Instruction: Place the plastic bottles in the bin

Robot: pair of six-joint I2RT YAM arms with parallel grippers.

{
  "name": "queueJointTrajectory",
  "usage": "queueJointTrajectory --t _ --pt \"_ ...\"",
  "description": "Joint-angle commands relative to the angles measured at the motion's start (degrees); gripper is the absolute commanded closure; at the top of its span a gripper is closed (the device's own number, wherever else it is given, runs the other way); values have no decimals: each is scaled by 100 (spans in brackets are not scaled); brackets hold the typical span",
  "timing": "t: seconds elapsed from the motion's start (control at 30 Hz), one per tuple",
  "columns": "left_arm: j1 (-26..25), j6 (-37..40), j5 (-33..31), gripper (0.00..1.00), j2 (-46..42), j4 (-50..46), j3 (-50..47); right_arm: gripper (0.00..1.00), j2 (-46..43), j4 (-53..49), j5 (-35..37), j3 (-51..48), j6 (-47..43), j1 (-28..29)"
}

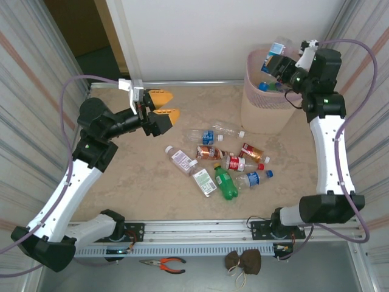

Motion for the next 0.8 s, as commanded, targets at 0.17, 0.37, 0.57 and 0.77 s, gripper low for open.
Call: queueJointTrajectory --t 0.17,0.37,0.57,0.77 --pt "45 201 -65 13 -145 99 -200 52 688 578 1644 -164 2833 -344" --pt "63 262 -127 13 -170 95 -330 54 1555 -1138 2749 889 4570 -220" --pt "66 175 -99 13 -87 275 -473 54 2522 -2231 3405 2038 5681 89" --pt "89 194 -109 13 -57 272 -560 52 3418 -2815 3620 3081 6409 270"
